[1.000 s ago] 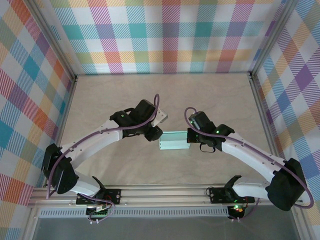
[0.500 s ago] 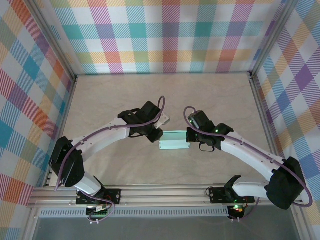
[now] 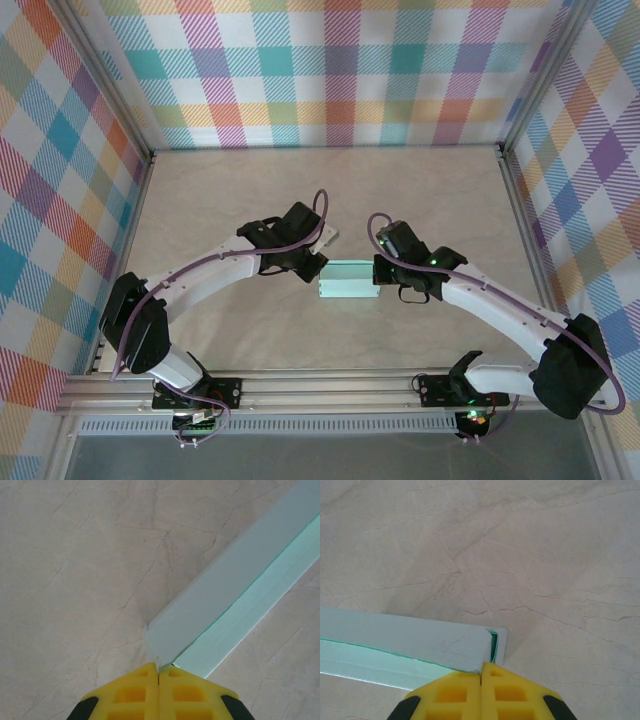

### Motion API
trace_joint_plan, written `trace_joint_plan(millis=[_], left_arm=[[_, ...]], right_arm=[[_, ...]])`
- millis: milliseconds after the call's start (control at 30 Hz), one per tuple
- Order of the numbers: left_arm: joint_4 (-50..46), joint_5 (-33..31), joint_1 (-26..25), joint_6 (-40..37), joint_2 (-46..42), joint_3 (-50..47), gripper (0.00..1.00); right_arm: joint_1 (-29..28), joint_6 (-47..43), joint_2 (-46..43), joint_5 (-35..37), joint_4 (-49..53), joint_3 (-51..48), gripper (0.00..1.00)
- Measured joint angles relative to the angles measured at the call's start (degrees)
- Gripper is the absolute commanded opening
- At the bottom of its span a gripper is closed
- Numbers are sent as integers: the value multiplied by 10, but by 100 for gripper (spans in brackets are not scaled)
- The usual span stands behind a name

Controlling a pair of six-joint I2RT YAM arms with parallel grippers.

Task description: Fold the paper box

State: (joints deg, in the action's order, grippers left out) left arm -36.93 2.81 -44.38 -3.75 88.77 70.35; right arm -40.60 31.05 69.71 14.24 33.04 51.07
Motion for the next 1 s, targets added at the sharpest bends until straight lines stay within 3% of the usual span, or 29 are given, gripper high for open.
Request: trace_joint_plan(millis=[400,1000], left_arm=[[-8,1,0,177,18,28,0],[-51,12,3,293,51,79,0]], right_arm=[[0,0,0,1,3,0,1],[0,2,-1,3,8,0,1]])
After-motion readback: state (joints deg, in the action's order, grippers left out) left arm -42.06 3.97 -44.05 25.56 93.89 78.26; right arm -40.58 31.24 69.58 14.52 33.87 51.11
